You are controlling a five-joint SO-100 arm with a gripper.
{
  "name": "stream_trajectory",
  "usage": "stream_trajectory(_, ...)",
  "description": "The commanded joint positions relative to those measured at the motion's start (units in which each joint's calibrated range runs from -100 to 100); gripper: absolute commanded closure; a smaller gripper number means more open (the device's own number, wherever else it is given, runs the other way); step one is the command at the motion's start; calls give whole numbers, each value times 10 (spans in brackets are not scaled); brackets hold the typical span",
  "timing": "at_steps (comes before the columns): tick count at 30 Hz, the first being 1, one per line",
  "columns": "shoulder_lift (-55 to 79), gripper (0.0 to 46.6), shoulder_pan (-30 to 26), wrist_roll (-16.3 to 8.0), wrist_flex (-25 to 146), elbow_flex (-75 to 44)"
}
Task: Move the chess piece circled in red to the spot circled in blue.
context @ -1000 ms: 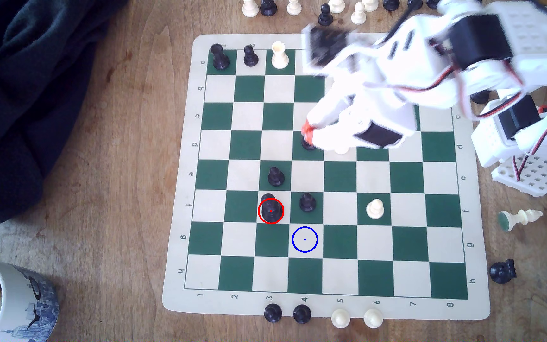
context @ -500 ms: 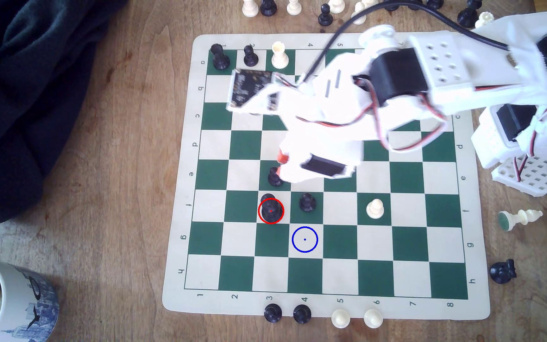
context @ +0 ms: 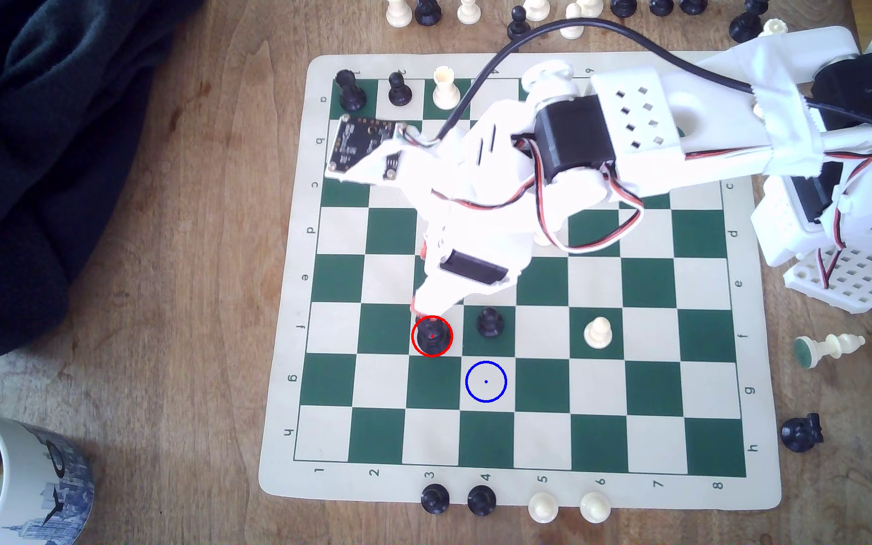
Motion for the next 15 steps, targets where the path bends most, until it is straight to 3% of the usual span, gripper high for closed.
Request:
stream_trajectory(1, 7, 256, -9, 4, -10, -49)
stream_trajectory(15, 81, 256, -11, 19, -13, -74)
